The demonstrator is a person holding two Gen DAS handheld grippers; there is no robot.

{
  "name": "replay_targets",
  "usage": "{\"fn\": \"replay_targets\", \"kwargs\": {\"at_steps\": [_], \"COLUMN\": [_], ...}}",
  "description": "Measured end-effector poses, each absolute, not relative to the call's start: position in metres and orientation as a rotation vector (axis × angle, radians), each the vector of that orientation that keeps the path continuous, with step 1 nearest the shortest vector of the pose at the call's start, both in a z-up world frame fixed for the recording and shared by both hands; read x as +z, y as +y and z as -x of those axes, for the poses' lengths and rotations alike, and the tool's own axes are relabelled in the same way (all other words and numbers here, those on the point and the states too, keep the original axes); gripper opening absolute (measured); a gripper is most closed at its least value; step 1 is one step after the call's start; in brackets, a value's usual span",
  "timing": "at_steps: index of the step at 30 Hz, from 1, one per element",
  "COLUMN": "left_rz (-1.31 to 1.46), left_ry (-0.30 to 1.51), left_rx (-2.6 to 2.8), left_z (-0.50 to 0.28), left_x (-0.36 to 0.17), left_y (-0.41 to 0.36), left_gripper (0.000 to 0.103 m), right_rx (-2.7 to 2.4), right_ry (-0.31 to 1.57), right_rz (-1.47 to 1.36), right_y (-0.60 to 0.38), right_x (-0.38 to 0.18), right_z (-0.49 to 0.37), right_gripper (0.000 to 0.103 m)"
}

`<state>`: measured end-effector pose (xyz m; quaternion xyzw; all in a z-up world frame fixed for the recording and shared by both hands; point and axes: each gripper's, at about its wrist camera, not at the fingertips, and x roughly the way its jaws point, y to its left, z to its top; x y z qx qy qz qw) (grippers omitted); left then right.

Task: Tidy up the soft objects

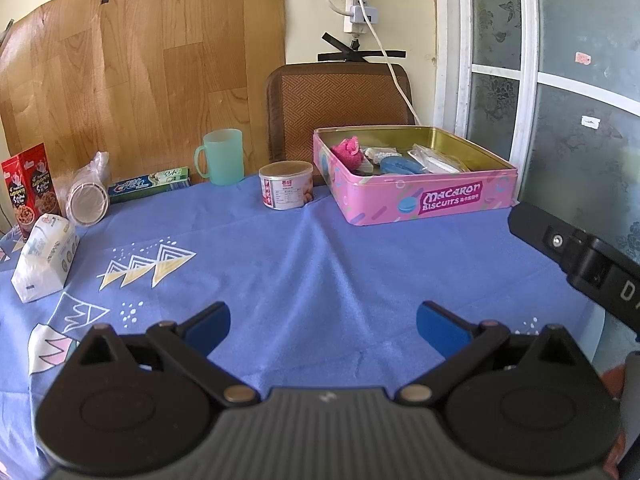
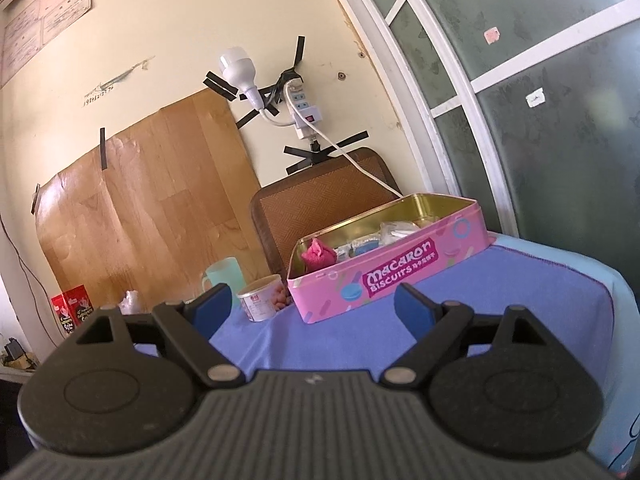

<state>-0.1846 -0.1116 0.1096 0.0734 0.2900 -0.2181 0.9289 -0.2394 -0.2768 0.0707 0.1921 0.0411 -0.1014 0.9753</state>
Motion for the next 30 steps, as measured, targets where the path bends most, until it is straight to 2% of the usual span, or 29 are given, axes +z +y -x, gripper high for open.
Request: {"fn": "replay_targets", "kwargs": {"at_steps": [20, 30], "left_rz": [-0.138, -0.141], "left_ry": [0.646, 0.685], "left_rx": [-0.468, -0.411], "left_z": [0.18, 0.128], "left_x": [0.103, 0.088], "left_y": [-0.111, -0.108], "left_gripper": [0.103, 0.103], "right_rx": [-0.189, -0.157], "right_ry": [0.115, 0.214], "right_rz": [-0.384, -0.36], "right_y": [-0.273, -0.284], "right_x": [0.067, 0.065], "right_z": [0.236, 0.19], "right_gripper": [0.091, 0.091]}}
